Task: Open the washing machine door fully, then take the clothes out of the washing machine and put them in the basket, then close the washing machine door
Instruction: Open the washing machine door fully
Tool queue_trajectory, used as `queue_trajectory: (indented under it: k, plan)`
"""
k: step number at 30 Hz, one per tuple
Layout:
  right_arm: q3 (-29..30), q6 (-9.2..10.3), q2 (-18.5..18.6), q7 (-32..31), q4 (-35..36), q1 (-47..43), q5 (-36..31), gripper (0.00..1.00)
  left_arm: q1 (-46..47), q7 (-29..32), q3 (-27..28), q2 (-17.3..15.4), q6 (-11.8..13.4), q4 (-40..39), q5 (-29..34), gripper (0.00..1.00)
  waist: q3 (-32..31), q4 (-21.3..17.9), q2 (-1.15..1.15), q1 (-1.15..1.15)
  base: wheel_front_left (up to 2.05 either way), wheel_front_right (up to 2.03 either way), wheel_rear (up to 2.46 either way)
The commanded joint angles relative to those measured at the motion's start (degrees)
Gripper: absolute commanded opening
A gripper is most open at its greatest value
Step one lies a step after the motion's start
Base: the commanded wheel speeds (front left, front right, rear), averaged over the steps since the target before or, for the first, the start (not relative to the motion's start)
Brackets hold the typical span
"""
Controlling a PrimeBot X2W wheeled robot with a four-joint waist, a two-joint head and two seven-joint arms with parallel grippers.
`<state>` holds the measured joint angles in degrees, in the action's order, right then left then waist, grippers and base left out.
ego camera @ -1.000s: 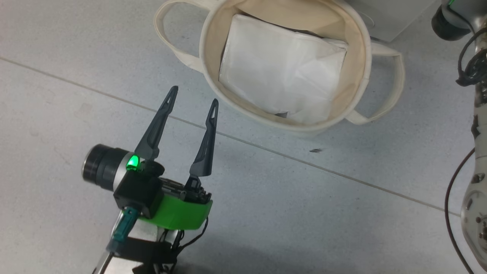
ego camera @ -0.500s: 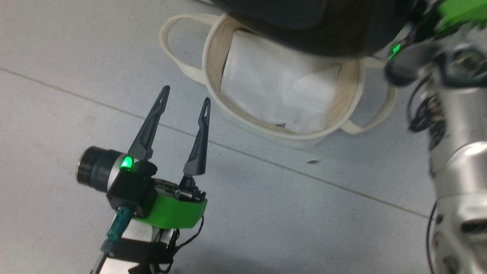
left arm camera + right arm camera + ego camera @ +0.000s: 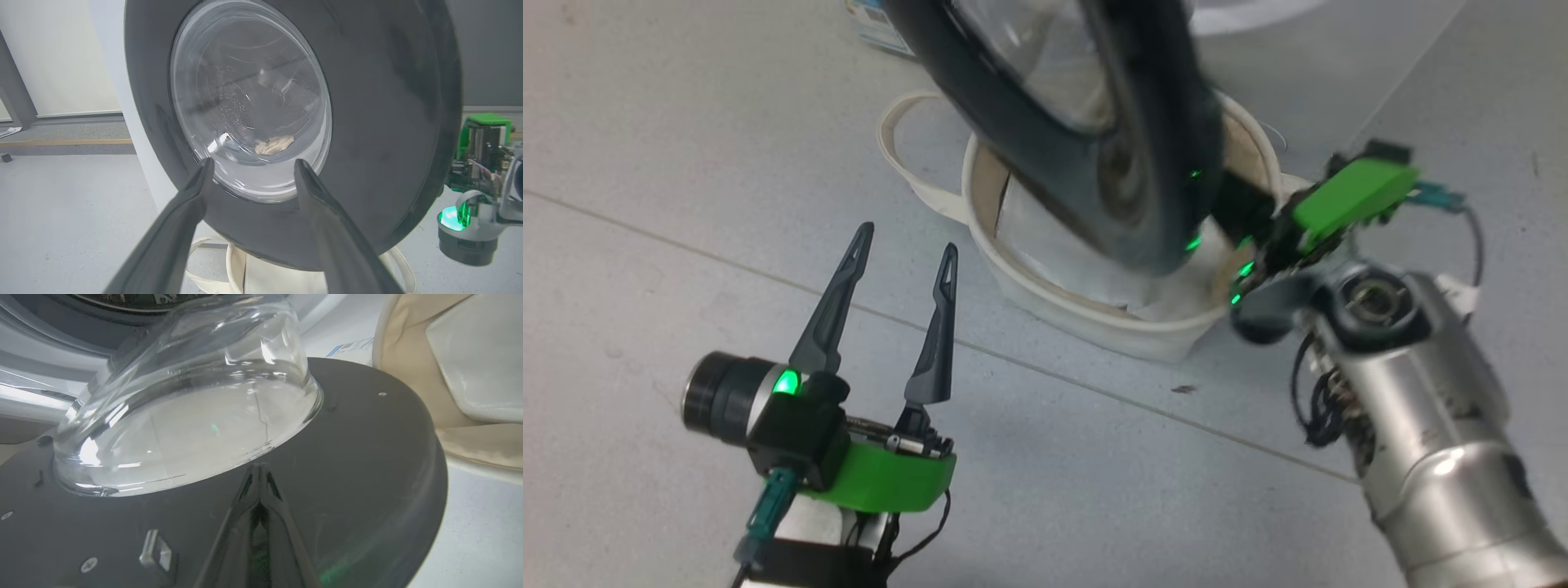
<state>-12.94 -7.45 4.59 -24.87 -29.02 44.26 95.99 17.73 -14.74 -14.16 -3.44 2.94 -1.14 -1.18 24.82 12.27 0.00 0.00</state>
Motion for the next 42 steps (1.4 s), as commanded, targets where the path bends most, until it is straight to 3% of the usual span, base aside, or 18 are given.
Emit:
queue_trajectory:
  k: [1, 11, 20, 29, 36, 37, 42]
  plan:
    - [-3.0, -0.03, -1.7, 0.7, 2.6, -1.2, 1.3, 0.00, -0.8, -0.3, 2.1, -0.5, 0.0, -1.5, -0.3, 1.00, -0.8, 0.4, 0.00, 0.00, 0.00, 0.00, 0.00]
    - [-14.2, -0.03, -1.7, 5.3, 2.5, -4.6, 7.1, 0.00, -2.9, -0.3, 3.1, -0.3, 0.0, -1.2, -0.5, 1.00, -3.4, 1.9, 0.00, 0.00, 0.00, 0.00, 0.00]
    - [-18.9, -0.03, -1.7, 9.6, 1.6, -2.6, 6.9, 0.00, -3.8, -0.3, 4.5, -0.1, 0.1, -1.6, -0.7, 1.00, -3.9, 2.2, 0.00, 0.00, 0.00, 0.00, 0.00]
    - [-18.9, -0.03, 1.5, 18.7, 3.0, -2.5, -3.4, 0.00, -5.1, -0.3, 5.8, 0.0, -0.1, -0.8, -0.7, 1.00, -7.0, 0.7, 0.00, 0.00, 0.00, 0.00, 0.00]
    - [-23.7, -0.03, 7.4, 33.2, 7.4, -4.1, -21.6, 0.00, -6.9, -0.3, 6.9, -0.5, -0.4, 0.0, -0.1, 1.00, -11.6, -2.4, 0.00, 0.00, 0.00, 0.00, 0.00]
    - [-23.7, -0.03, 7.4, 33.2, 7.4, -4.1, -21.6, 0.00, -6.9, -0.3, 6.9, -0.5, -0.4, 0.0, -0.1, 1.00, -11.6, -2.4, 0.00, 0.00, 0.00, 0.00, 0.00]
    - [-25.9, -0.03, 10.2, 39.1, 7.8, -6.4, -35.1, 0.00, -8.8, -0.3, 7.4, -1.1, -0.5, 0.3, 0.2, 1.00, -14.9, -4.9, 0.00, 0.00, 0.00, 0.00, 0.00]
